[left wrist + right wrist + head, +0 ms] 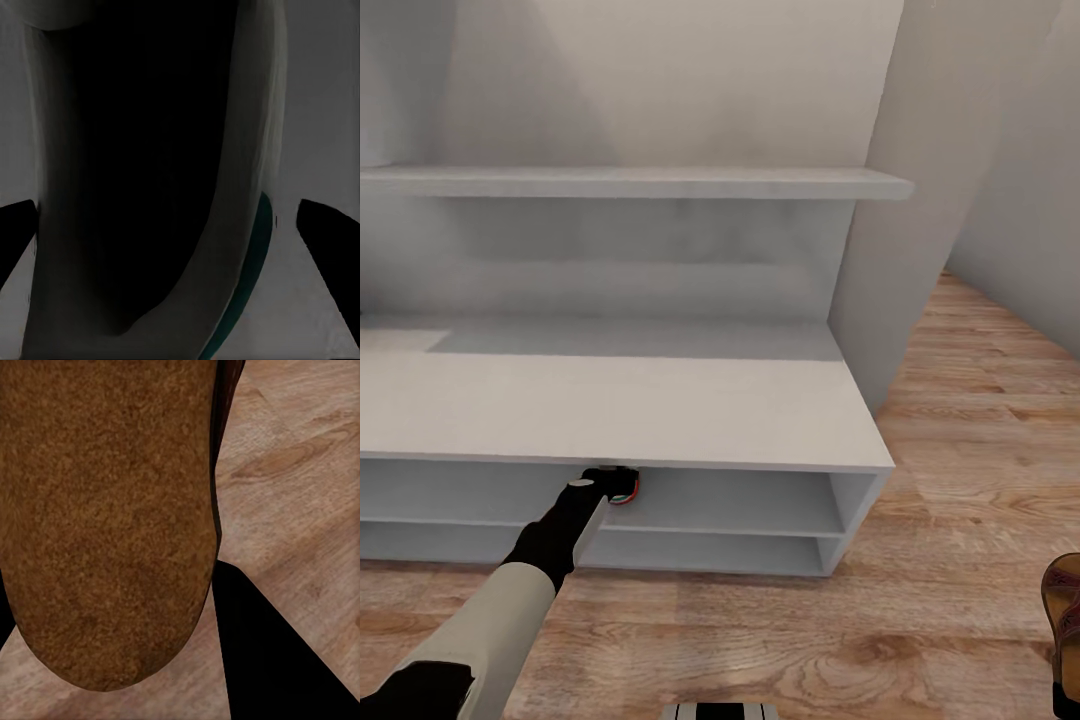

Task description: Pick up the two gym shoes and the two sandals from the corridor floor and place them onto the hallstand (shoe rack) in the corridor, making sure they are on the rack and not on the floor. Arrange them so the two gym shoes are next to each other and the two sandals are next to each other.

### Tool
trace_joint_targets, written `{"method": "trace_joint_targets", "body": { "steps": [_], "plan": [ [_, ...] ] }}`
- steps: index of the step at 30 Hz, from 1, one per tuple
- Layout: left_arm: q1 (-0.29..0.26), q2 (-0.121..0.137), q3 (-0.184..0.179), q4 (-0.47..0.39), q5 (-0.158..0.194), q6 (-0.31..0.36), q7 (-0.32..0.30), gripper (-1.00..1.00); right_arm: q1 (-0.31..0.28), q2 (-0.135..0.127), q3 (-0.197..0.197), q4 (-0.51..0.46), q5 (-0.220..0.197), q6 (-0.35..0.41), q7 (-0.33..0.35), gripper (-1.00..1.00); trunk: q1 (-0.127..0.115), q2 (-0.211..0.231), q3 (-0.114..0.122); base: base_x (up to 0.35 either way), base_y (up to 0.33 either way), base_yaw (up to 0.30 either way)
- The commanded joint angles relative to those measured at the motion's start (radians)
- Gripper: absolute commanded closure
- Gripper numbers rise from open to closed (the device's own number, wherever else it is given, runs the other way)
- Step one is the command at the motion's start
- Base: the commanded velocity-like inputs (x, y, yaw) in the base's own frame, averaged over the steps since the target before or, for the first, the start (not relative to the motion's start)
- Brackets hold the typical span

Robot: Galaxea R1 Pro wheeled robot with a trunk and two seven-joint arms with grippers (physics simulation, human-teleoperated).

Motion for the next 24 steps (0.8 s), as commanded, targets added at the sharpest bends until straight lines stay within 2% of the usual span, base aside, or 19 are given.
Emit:
{"method": "trace_joint_targets", "body": {
  "steps": [1, 12, 24],
  "plan": [
    [0.0, 0.001, -0.004, 0.001, 0.002, 0.004, 0.005, -1.0, -0.001, 0.001, -0.007, 0.0, 0.006, -0.003, 0.008, 1.0, 0.0, 0.0, -0.001, 0.005, 0.0, 0.0],
    [0.0, 0.004, -0.006, -0.001, 0.002, 0.002, 0.004, -1.0, -0.001, 0.001, -0.007, 0.0, 0.006, -0.003, 0.008, 1.0, 0.0, 0.0, -0.001, -0.03, 0.0, 0.0],
    [0.0, 0.004, -0.006, -0.002, 0.002, 0.002, 0.004, -1.0, -0.002, 0.001, -0.007, 0.0, 0.006, -0.003, 0.007, 1.0, 0.0, 0.0, -0.001, -0.299, 0.0, 0.0]
  ]
}}
